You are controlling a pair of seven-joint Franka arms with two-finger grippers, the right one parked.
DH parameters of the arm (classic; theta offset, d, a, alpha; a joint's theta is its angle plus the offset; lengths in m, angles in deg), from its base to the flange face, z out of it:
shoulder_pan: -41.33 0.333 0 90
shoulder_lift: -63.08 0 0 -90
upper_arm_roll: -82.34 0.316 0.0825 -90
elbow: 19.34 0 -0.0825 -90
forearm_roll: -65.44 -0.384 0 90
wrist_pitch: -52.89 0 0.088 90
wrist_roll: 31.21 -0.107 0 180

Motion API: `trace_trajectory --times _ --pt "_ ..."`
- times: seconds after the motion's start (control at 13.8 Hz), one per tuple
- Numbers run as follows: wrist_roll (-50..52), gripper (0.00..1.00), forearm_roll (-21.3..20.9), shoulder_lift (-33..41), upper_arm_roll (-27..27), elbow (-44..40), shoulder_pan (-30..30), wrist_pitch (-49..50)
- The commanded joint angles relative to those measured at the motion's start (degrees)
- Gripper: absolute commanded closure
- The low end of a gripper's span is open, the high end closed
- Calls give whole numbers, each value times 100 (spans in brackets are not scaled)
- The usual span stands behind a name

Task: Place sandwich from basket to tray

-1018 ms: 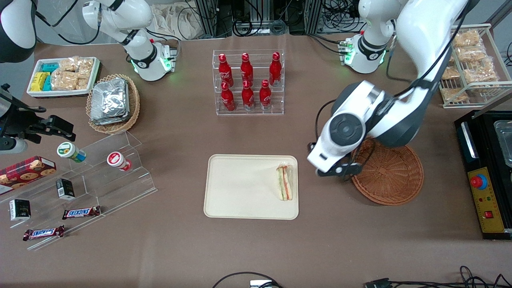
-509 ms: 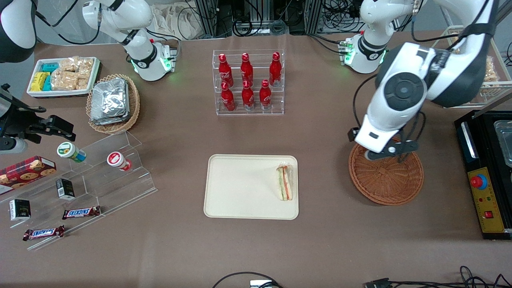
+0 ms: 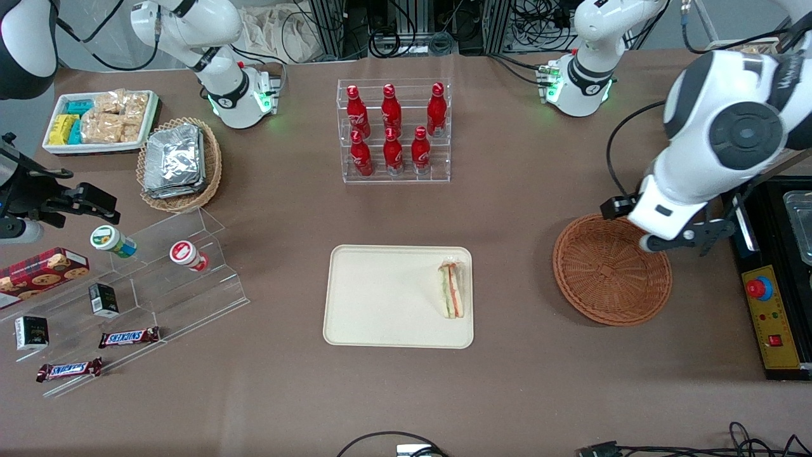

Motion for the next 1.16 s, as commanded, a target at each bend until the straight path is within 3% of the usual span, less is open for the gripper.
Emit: trace_trajectory --times 0.0,0.15,0.44,0.58,0.73,1.09 --pt "-142 1 180 457 143 357 -102 -10" --pt "-508 2 267 695 1316 473 -1101 -81" --pt "-1309 2 531 1703 2874 1665 -2264 -729" --pt "-1914 2 681 1891 3473 1836 -2538 -829" --pt "-2373 2 690 1752 3555 1547 -2477 -793" --pt "-2260 0 567 838 3467 187 -2539 -65"
